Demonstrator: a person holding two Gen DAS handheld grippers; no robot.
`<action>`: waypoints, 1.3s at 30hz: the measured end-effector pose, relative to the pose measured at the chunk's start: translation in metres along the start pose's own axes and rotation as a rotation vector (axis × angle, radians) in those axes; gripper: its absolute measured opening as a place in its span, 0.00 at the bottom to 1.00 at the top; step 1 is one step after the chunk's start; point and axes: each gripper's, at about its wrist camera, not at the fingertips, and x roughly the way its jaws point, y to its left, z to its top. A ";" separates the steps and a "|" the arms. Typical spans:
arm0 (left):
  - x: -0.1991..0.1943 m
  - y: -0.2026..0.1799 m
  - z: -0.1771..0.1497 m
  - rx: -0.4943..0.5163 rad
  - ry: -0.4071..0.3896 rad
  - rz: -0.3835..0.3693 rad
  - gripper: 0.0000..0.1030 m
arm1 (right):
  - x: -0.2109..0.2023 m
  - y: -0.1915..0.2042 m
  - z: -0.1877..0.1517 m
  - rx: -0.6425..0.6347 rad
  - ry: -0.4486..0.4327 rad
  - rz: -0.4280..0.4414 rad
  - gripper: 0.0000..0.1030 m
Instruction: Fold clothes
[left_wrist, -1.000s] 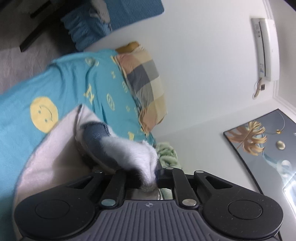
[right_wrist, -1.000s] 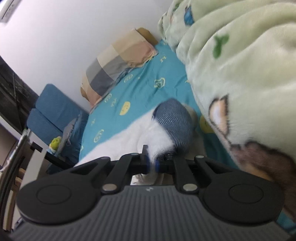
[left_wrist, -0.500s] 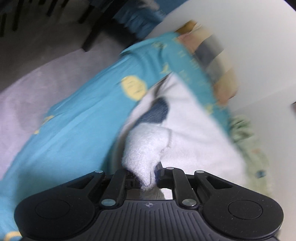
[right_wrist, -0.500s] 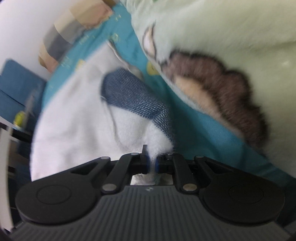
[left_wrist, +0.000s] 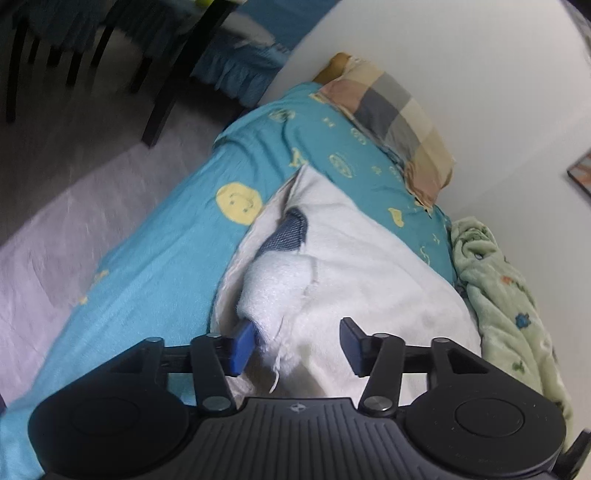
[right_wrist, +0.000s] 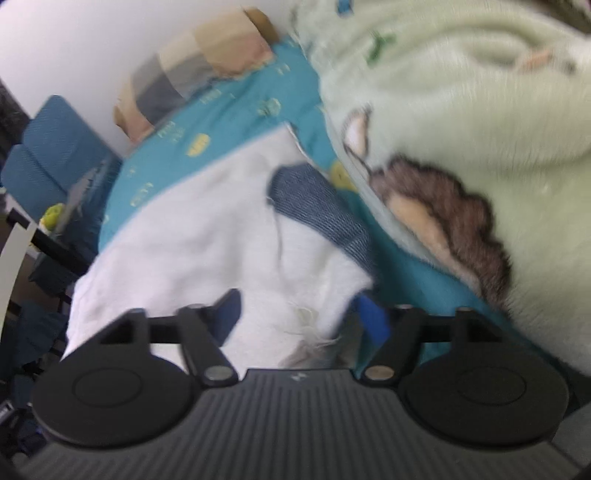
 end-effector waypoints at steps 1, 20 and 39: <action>-0.006 -0.007 -0.001 0.038 -0.019 0.014 0.60 | -0.006 0.004 0.000 -0.020 -0.041 -0.013 0.72; 0.163 -0.123 0.023 0.449 -0.066 0.033 0.66 | 0.101 0.132 0.031 -0.488 -0.154 0.194 0.62; 0.212 -0.103 0.014 0.522 -0.028 0.034 0.66 | 0.145 0.116 0.016 -0.412 -0.083 0.211 0.62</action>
